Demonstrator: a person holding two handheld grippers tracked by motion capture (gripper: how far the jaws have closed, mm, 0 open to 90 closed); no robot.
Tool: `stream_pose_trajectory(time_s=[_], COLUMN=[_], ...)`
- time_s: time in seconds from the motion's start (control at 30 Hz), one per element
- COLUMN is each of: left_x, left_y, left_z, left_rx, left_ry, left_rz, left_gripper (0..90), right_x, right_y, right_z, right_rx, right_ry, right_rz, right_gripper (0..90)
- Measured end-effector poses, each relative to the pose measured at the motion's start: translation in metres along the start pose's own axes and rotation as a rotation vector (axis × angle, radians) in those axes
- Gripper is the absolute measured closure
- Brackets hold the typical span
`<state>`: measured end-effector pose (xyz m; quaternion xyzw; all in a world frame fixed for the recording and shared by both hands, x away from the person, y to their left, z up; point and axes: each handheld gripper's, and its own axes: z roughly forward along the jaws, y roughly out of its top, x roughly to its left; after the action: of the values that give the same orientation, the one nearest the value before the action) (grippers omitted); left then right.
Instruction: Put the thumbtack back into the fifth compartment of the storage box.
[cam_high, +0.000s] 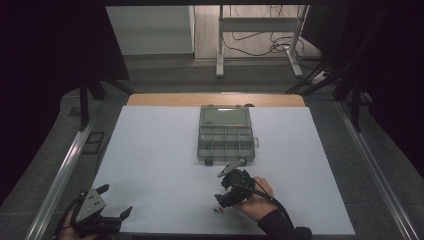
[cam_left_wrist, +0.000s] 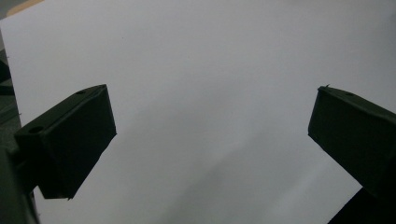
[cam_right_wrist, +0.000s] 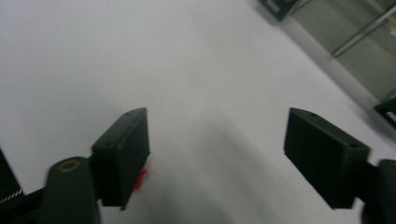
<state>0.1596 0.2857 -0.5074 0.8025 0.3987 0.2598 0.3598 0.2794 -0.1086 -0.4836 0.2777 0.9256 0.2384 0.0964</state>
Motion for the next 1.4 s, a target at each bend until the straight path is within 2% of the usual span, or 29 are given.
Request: stream_pose_trajectory(time_s=[0.37,0.43,0.6,0.93,1.23,1.3,1.4], left_x=[0.0,0.0,0.0,-0.001,-0.001,-0.001,-0.001], left_y=[0.0,0.0,0.0,0.0,0.0,0.0,0.0], left_z=[0.0,0.0,0.0,0.0,0.0,0.0,0.0], left_rx=[0.002,0.002,0.002,0.002,0.003,0.003,0.003], left_ry=[-0.001,-0.001,-0.001,-0.001,0.0,0.0,0.0], left_rz=[0.003,0.003,0.004,0.007,0.009,0.009,0.009], left_gripper=[1.2,1.2,1.2,1.2,1.2,1.2,1.2], right_x=[0.017,0.019,0.025,0.025,0.026,0.026,0.024], right_y=[-0.011,-0.013,-0.015,-0.017,-0.016,-0.016,-0.015], right_z=[0.001,0.003,0.006,0.015,0.015,0.015,0.013], right_rx=[0.053,0.067,0.078,0.101,0.103,0.094,0.076], right_ry=[0.078,0.081,0.096,0.109,0.087,0.107,0.104], right_rz=[-0.033,-0.056,-0.061,-0.044,-0.053,-0.043,-0.04], right_gripper=[59.9,63.8,71.1,78.7,82.9,83.0,82.9])
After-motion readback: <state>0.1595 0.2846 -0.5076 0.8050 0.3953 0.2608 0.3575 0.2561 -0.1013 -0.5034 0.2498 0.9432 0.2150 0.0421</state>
